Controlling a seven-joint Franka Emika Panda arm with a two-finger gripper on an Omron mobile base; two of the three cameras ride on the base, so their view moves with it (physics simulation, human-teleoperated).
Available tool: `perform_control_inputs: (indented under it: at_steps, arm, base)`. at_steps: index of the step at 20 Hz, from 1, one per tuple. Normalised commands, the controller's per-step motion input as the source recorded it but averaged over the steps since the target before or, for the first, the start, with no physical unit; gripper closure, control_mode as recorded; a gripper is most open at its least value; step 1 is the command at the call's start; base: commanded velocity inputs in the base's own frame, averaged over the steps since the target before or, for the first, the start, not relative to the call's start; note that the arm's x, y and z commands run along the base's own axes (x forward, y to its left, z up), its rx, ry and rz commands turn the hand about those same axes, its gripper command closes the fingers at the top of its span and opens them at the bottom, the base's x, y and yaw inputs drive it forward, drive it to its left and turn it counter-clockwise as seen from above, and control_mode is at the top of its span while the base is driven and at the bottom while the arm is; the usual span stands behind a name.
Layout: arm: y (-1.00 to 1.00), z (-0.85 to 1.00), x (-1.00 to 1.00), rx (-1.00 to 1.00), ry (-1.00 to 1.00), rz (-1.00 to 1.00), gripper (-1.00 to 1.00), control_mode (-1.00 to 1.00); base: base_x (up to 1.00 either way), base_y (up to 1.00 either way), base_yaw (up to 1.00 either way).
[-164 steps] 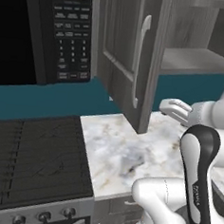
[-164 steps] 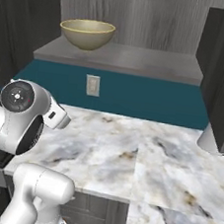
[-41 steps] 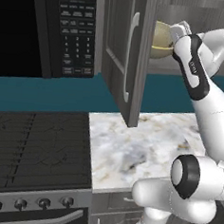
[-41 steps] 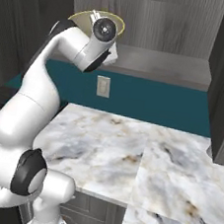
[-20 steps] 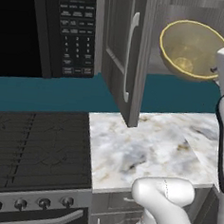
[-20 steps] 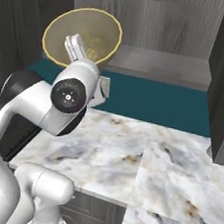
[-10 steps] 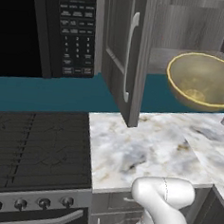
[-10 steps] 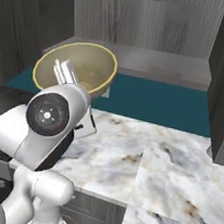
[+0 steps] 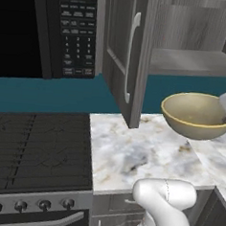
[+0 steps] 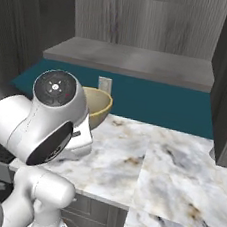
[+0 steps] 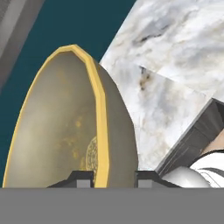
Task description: Take the smaller bowl and place it next to the appetizer plate on the dining counter , and place the larger bowl next to the plate with cooked food.
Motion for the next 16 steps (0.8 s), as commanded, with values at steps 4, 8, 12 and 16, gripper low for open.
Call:
perform_control_inputs:
  at_steps: [4,8,12,16]
  arm:
    - [0.05,-0.19,-0.03,0.00,0.09,0.00,1.00,1.00]
    - [0.00,0.00,0.00,0.00,0.00,0.00,1.00,1.00]
    - [0.00,0.00,0.00,0.00,0.00,0.00,1.00,1.00]
    - [0.00,0.00,0.00,0.00,0.00,0.00,1.00,1.00]
  base:
    - [-0.26,0.01,0.00]
    - [-0.96,0.39,0.00]
    - [-1.00,0.61,0.00]
    - [-1.00,0.94,0.01]
